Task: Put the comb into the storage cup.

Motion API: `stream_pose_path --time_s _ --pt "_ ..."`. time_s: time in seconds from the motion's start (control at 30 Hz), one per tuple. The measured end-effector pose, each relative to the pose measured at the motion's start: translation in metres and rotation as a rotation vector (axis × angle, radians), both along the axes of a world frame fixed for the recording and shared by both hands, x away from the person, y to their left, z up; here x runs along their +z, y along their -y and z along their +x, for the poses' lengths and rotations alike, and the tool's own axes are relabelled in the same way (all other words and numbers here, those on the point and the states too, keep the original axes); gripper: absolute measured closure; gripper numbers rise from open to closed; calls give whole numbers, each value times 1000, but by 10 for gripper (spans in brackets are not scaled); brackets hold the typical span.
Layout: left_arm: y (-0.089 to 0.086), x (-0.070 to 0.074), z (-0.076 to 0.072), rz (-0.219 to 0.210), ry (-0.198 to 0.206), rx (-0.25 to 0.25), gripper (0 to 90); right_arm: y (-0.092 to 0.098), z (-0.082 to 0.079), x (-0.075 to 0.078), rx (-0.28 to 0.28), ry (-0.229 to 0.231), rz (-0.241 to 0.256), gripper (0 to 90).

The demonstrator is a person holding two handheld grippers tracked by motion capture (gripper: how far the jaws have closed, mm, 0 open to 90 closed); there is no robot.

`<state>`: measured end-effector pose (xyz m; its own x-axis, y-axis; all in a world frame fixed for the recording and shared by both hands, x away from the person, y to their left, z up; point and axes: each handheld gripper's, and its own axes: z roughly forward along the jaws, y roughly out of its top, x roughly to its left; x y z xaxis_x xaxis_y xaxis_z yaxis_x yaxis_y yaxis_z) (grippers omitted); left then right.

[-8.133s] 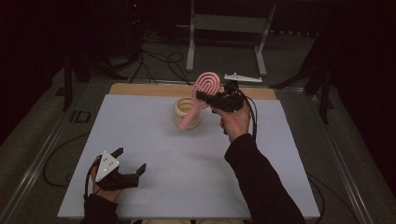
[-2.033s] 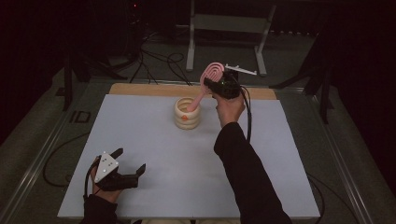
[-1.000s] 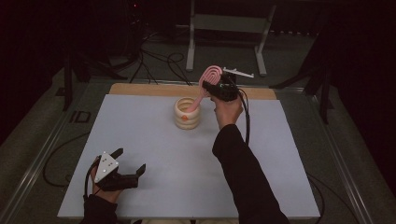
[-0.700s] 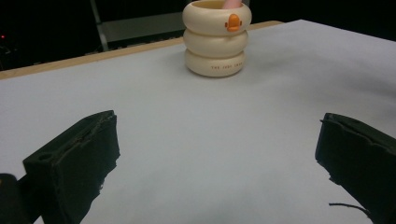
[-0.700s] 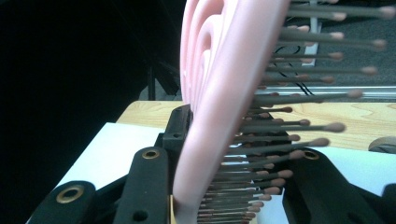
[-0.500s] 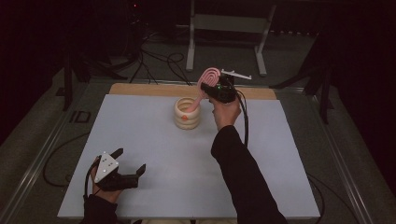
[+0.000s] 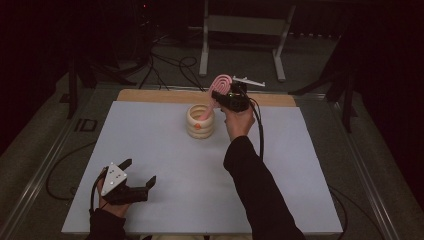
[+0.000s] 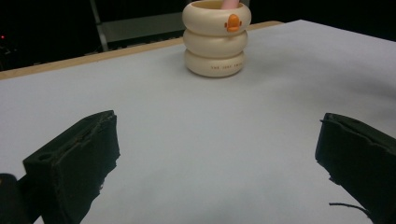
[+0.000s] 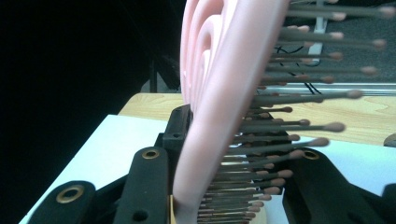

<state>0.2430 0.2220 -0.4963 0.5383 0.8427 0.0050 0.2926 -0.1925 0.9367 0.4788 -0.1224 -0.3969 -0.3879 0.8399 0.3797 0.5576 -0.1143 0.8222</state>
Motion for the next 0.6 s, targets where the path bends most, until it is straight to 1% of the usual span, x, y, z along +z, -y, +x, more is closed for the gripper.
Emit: stream_pose_path --time_s 0.13,0.3,0.6 --pt "0 0 0 0 0 1 4 -1 0 0 2 0 -3 637" --pt "0 0 0 0 0 0 4 -3 0 -5 6 -11 -6 637" --pt "1 0 0 0 -1 -1 4 -5 0 -8 13 -12 -10 637"
